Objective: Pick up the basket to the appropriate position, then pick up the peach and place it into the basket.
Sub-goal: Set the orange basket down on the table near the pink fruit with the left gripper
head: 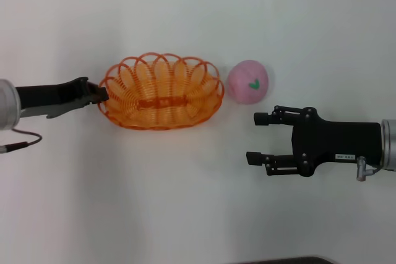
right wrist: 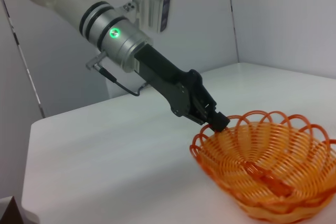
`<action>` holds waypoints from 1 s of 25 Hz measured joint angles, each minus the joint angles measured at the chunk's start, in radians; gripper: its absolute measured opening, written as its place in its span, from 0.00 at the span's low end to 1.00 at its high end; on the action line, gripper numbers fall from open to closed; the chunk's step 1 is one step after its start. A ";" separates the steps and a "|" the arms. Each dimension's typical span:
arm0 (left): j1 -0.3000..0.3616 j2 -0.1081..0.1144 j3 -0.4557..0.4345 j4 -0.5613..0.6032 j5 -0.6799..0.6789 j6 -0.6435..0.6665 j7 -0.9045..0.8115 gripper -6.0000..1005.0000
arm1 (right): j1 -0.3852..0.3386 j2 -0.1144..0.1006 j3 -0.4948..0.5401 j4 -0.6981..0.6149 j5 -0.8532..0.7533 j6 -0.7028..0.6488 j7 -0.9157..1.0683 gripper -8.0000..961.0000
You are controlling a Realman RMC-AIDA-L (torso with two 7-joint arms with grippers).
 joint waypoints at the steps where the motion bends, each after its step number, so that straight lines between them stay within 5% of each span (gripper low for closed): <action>1: 0.001 0.000 0.010 0.006 0.002 -0.006 -0.004 0.05 | 0.001 0.000 0.000 0.000 0.000 0.000 0.000 0.87; 25: 0.009 0.000 0.036 0.004 -0.006 -0.027 0.007 0.08 | 0.001 0.000 0.000 0.000 0.001 0.000 0.000 0.86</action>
